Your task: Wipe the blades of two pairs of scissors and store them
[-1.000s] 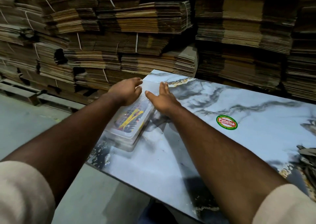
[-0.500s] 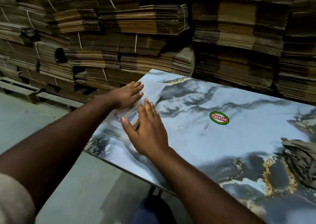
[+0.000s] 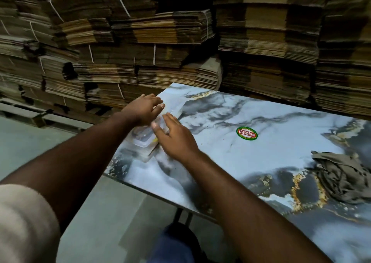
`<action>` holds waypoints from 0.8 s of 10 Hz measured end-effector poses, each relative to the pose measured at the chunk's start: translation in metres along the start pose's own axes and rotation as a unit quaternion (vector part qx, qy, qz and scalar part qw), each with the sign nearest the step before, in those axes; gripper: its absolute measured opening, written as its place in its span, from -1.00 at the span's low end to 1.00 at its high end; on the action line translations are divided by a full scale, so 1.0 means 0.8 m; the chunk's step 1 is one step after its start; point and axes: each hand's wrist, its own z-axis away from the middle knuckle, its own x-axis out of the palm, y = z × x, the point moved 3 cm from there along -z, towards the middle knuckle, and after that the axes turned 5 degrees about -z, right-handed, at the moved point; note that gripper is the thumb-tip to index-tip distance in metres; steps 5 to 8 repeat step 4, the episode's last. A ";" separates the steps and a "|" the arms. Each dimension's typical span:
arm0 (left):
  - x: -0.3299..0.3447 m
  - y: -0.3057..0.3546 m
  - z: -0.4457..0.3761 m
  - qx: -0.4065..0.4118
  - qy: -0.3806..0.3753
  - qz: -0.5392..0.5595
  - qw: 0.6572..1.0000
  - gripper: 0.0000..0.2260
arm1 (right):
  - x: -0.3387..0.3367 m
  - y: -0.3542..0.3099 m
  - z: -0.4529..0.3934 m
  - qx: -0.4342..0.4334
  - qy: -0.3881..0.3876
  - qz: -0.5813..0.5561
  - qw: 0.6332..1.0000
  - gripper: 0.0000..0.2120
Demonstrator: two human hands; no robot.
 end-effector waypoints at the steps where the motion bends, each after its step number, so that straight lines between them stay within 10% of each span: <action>1: -0.008 0.025 0.001 0.005 0.055 0.047 0.997 -0.58 | -0.047 0.020 0.004 -0.014 0.069 -0.020 0.997 -0.43; 4: 0.019 0.184 -0.113 0.100 0.092 0.110 0.985 -0.60 | -0.217 0.180 -0.017 0.069 0.172 0.035 0.982 -0.61; 8: 0.019 0.184 -0.113 0.100 0.092 0.110 0.985 -0.60 | -0.217 0.180 -0.017 0.069 0.172 0.035 0.982 -0.61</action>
